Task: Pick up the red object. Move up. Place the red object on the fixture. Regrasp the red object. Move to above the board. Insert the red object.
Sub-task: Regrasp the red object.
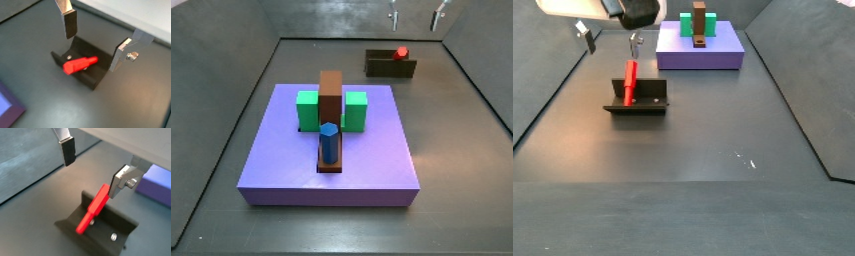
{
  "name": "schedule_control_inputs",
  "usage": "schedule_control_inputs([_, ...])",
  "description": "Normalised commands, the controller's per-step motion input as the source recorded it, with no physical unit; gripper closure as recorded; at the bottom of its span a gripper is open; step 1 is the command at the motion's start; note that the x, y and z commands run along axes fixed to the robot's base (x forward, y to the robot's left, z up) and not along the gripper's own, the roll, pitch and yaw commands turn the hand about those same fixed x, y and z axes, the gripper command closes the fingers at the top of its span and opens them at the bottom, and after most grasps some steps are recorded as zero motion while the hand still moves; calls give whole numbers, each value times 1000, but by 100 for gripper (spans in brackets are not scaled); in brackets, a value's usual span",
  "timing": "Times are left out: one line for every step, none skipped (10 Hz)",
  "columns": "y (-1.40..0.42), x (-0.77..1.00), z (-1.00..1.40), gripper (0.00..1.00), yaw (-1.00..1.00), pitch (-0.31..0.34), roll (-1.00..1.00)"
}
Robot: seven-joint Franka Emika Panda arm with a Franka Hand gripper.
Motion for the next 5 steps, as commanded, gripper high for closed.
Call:
schedule_control_inputs([123, -14, 0, 0, 134, 0, 1000])
schedule_control_inputs([117, -11, 0, 0, 134, 0, 1000])
schedule_control_inputs([91, -20, 0, 0, 169, 20, 1000])
schedule_control_inputs([11, -40, -11, 0, 297, 0, 1000])
schedule_control_inputs([0, -120, -29, 0, 340, 0, 1000])
